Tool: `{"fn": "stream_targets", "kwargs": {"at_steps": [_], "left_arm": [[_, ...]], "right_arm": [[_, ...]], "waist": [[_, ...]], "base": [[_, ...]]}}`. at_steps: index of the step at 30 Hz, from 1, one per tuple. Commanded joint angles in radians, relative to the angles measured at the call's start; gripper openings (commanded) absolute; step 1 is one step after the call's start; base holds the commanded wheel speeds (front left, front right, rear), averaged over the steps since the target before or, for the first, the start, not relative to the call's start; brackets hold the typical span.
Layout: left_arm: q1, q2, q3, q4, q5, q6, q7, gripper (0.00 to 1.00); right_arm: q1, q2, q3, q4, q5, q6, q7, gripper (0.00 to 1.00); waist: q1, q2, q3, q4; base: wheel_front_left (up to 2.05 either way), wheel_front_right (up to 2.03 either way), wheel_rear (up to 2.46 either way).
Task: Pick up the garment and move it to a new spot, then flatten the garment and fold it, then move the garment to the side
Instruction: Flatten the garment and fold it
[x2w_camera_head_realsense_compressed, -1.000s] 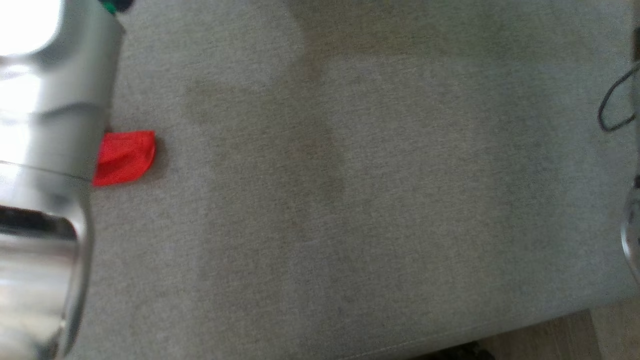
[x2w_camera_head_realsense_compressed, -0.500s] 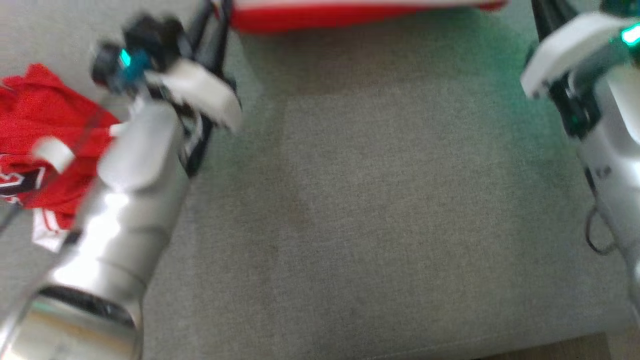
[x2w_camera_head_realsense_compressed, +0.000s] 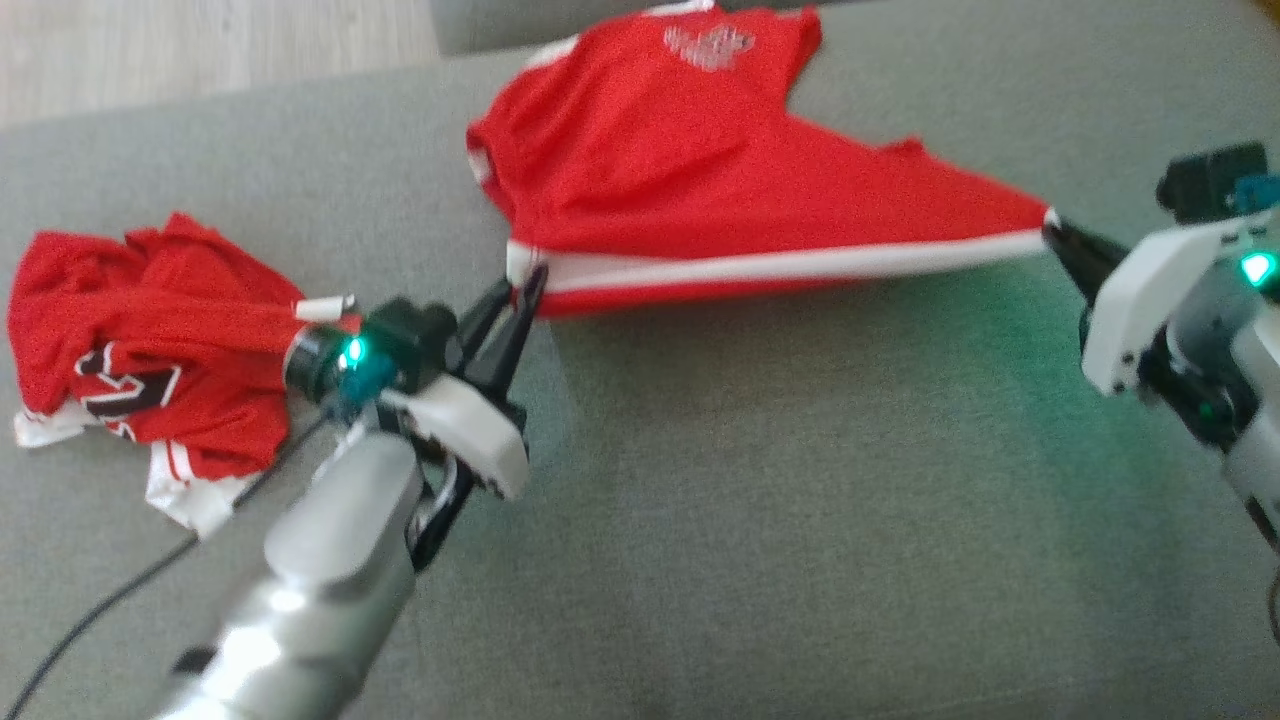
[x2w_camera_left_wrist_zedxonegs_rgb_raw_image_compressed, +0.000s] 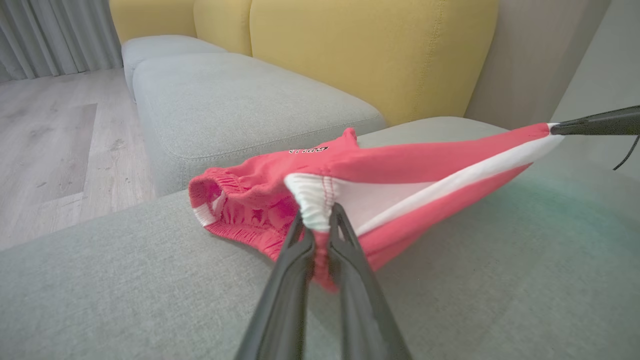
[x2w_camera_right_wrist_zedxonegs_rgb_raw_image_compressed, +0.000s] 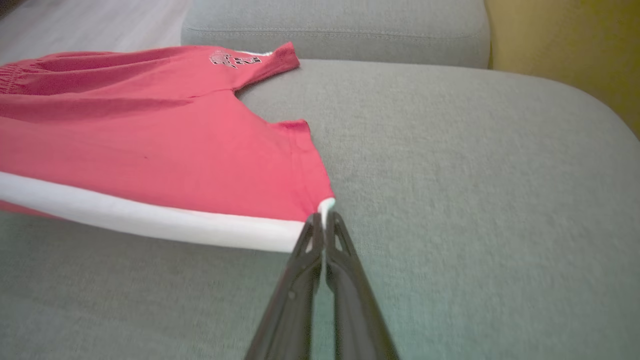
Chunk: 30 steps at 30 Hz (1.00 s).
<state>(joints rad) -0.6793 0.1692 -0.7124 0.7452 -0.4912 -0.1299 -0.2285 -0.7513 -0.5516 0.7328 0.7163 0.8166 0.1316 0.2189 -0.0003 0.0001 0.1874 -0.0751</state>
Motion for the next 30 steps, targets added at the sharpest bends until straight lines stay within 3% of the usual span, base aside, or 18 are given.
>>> {"fn": "stream_targets", "kwargs": {"at_steps": [1, 9, 18, 23, 30], "left_arm": [[0.0, 0.041, 0.028, -0.043, -0.017, 0.014, 0.001, 0.0], [0.213, 0.057, 0.012, -0.206, -0.053, 0.075, 0.02, 0.0], [0.374, 0.087, -0.003, -0.429, -0.073, 0.156, 0.068, 0.0], [0.398, 0.111, -0.006, -0.508, -0.063, 0.192, 0.095, 0.0], [0.352, 0.115, 0.01, -0.545, -0.056, 0.221, 0.122, 0.0]], "right_arm": [[0.028, -0.051, 0.01, -0.034, 0.024, -0.001, 0.009, 0.0], [0.175, -0.161, 0.059, -0.155, 0.125, -0.001, 0.061, 0.0], [0.312, -0.257, -0.011, -0.293, 0.189, -0.001, 0.063, 0.0], [0.347, -0.261, -0.079, -0.337, 0.157, -0.001, 0.033, 0.0], [0.292, -0.214, -0.169, -0.36, 0.046, -0.001, 0.009, 0.0]], "waist": [[0.0003, -0.0001, -0.049, -0.011], [0.0003, -0.0001, -0.182, -0.026], [0.0003, -0.0001, -0.213, -0.023], [0.0003, -0.0001, -0.206, -0.018], [0.0003, -0.0001, -0.147, 0.013]], "base": [[0.0, 0.0, 0.0], [0.0, 0.0, 0.0], [0.0, 0.0, 0.0], [0.0, 0.0, 0.0], [0.0, 0.0, 0.0]]}}
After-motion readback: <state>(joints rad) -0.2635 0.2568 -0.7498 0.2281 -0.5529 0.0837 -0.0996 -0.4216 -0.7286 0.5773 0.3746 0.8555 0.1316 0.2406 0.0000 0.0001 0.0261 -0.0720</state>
